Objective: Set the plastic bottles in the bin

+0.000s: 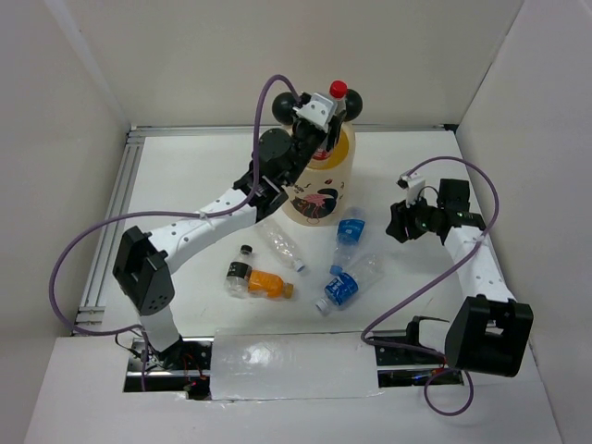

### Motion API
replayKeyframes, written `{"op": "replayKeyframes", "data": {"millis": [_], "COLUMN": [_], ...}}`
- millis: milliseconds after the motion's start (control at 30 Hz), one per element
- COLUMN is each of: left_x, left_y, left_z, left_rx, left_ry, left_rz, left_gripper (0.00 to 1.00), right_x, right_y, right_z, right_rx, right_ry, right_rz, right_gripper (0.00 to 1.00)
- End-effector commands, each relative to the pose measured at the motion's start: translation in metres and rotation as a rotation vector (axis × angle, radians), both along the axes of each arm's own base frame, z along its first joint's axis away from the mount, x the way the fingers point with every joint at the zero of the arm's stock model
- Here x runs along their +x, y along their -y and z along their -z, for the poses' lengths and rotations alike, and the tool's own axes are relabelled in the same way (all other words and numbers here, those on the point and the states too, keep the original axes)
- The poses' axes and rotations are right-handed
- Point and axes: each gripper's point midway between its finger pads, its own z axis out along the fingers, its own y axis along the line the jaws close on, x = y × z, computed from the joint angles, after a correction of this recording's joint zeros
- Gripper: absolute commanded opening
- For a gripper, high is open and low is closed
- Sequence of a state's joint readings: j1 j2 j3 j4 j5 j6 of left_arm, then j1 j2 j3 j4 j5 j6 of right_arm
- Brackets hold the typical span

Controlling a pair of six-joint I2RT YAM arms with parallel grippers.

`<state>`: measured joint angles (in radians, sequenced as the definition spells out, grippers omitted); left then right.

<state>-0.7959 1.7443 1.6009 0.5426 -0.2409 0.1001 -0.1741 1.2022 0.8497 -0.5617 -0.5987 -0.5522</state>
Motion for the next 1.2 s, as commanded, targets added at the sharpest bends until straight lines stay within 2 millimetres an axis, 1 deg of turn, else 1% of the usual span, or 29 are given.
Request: {"op": "replayKeyframes", "data": {"millis": [0, 67, 100, 133, 167, 200, 267, 367, 433, 467, 500, 533, 567, 633, 667, 700, 767, 800, 833, 867, 900, 933, 967, 1000, 1033, 1067, 1100, 1133, 1167], "left_x": [-0.008, 0.000, -0.001, 0.006, 0.008, 0.009, 0.008, -0.004, -0.019, -0.029, -0.035, -0.044, -0.067, -0.083, -0.094, -0.110, -0.128, -0.132, -0.140, -0.148, -0.155, -0.162, -0.169, -0.177, -0.183, -0.188, -0.198, -0.199, -0.202], "left_y": [-0.021, -0.017, -0.018, -0.016, -0.017, -0.015, -0.014, -0.021, -0.029, -0.028, -0.030, -0.034, -0.048, -0.056, -0.061, -0.079, -0.088, -0.102, -0.120, -0.126, -0.136, -0.143, -0.157, -0.160, -0.172, -0.174, -0.182, -0.183, -0.185], "left_z": [-0.074, -0.061, -0.065, -0.043, -0.036, -0.027, -0.014, -0.030, -0.054, -0.060, -0.057, -0.060, -0.081, -0.054, -0.046, -0.033, 0.006, 0.024, 0.051, 0.082, 0.099, 0.130, 0.135, 0.147, 0.178, 0.190, 0.210, 0.213, 0.232], "left_rx": [-0.167, -0.130, -0.131, -0.109, -0.100, -0.079, -0.084, -0.119, -0.154, -0.163, -0.150, -0.151, -0.199, -0.178, -0.185, -0.209, -0.169, -0.191, -0.177, -0.117, -0.111, -0.107, -0.129, -0.129, -0.120, -0.115, -0.136, -0.147, -0.125], "left_ry": [0.176, 0.169, 0.187, 0.154, 0.142, 0.123, 0.085, 0.097, 0.127, 0.133, 0.115, 0.109, 0.113, 0.013, -0.028, -0.082, -0.185, -0.245, -0.295, -0.367, -0.411, -0.479, -0.494, -0.525, -0.598, -0.626, -0.689, -0.707, -0.739], "left_rz": [-0.061, -0.081, -0.087, -0.105, -0.114, -0.113, -0.099, -0.076, -0.065, -0.050, -0.049, -0.048, -0.039, -0.029, -0.019, -0.017, -0.028, -0.076, -0.109, -0.130, -0.170, -0.190, -0.204, -0.205, -0.255, -0.253, -0.271, -0.276, -0.285], "left_gripper": [0.17, 0.23, 0.32, 0.68, 0.87, 1.00, 1.00, 1.00, 1.00, 1.00, 1.00, 1.00, 1.00, 1.00, 1.00, 1.00, 1.00, 1.00, 1.00, 1.00, 1.00, 1.00, 1.00, 1.00, 1.00, 1.00, 1.00, 1.00, 1.00], "right_x": [-0.005, -0.006, -0.005, -0.007, -0.007, -0.008, -0.014, -0.017, -0.018, -0.009, -0.003, 0.004, 0.014, 0.019, 0.020, 0.020, 0.021, 0.022, 0.022, 0.026, 0.033, 0.036, 0.042, 0.047, 0.050, 0.055, 0.064, 0.064, 0.070], "right_y": [-0.009, -0.013, -0.013, -0.017, -0.019, -0.022, -0.027, -0.037, -0.046, -0.047, -0.048, -0.047, -0.053, -0.057, -0.060, -0.068, -0.077, -0.082, -0.089, -0.091, -0.091, -0.094, -0.092, -0.090, -0.094, -0.090, -0.090, -0.090, -0.086], "right_z": [-0.009, -0.010, -0.007, -0.008, -0.006, -0.010, -0.010, -0.011, -0.013, -0.019, -0.017, -0.020, -0.025, -0.024, -0.023, -0.014, -0.005, 0.006, 0.011, 0.015, 0.021, 0.020, 0.028, 0.031, 0.038, 0.042, 0.050, 0.050, 0.051], "right_rx": [0.002, 0.009, 0.003, 0.016, 0.021, 0.024, 0.018, 0.032, 0.052, 0.083, 0.103, 0.127, 0.196, 0.272, 0.311, 0.366, 0.410, 0.439, 0.452, 0.449, 0.466, 0.467, 0.442, 0.436, 0.435, 0.425, 0.423, 0.423, 0.412], "right_ry": [0.046, 0.047, 0.044, 0.047, 0.050, 0.060, 0.081, 0.119, 0.116, 0.117, 0.091, 0.078, 0.032, -0.041, -0.083, -0.168, -0.245, -0.325, -0.357, -0.376, -0.393, -0.387, -0.387, -0.386, -0.398, -0.397, -0.398, -0.398, -0.377], "right_rz": [-0.054, -0.069, -0.078, -0.108, -0.128, -0.155, -0.233, -0.312, -0.328, -0.283, -0.239, -0.189, -0.123, -0.060, -0.040, -0.016, 0.004, 0.037, 0.040, 0.063, 0.101, 0.112, 0.152, 0.175, 0.191, 0.227, 0.281, 0.282, 0.313], "right_gripper": [0.58, 0.60, 0.63, 0.75, 0.75, 0.89, 0.98, 1.00, 0.96, 0.94, 0.86, 0.81, 0.79, 0.79, 0.79, 0.82, 0.82, 0.84, 0.85, 0.91, 0.91, 0.93, 0.95, 0.95, 0.95, 0.95, 0.95, 0.95, 0.93]}}
